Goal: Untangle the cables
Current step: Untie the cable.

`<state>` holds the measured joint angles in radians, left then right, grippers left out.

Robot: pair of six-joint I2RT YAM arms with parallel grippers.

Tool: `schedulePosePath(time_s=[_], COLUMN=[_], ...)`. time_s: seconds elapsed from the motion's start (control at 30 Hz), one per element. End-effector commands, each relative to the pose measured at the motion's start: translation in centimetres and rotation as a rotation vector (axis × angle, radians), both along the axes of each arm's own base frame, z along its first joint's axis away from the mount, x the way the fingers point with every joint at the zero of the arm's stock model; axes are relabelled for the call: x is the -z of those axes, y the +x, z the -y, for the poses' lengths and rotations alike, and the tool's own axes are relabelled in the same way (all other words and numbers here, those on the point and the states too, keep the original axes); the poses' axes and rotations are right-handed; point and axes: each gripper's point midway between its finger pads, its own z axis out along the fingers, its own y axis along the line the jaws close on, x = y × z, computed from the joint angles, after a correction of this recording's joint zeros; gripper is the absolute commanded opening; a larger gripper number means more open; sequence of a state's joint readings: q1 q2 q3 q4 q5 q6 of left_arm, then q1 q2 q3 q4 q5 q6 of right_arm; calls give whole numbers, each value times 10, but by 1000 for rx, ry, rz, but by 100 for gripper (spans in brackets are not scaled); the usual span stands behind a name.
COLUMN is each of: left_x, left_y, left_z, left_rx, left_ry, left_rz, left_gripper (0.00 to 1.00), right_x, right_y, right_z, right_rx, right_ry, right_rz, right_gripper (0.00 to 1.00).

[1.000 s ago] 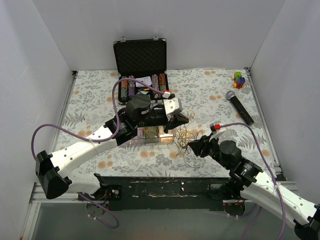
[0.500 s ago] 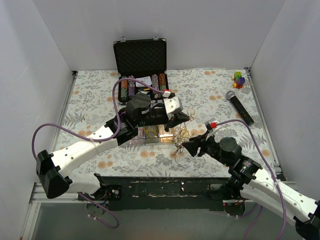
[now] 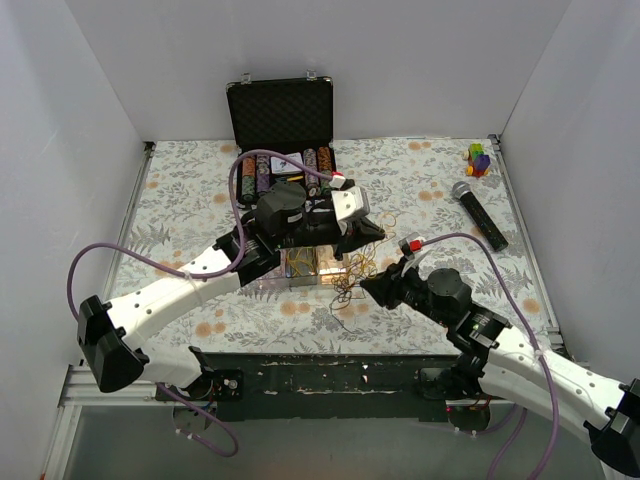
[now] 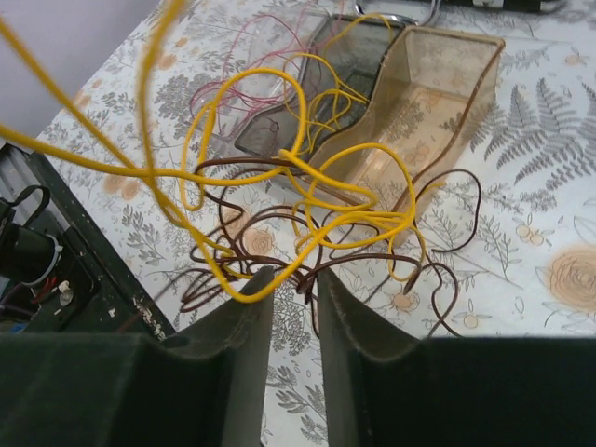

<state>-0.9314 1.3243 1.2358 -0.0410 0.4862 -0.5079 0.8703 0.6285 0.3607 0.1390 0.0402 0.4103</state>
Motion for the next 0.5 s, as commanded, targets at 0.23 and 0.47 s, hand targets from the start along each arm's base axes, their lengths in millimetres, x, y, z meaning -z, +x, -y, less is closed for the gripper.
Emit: schedulePosePath(time_s=[0.23, 0.47], left_x=[-68, -95], left_y=[-25, -31], left_z=[-8, -9], left_rx=[84, 115], left_ry=[-116, -148], left_rz=[37, 63], left_gripper=[0, 0], right_x=[28, 46], right_y=[26, 31], right_z=[67, 117], right_rx=[377, 641], right_ry=[-140, -248], right_rz=[-56, -145], right_gripper=[1, 1])
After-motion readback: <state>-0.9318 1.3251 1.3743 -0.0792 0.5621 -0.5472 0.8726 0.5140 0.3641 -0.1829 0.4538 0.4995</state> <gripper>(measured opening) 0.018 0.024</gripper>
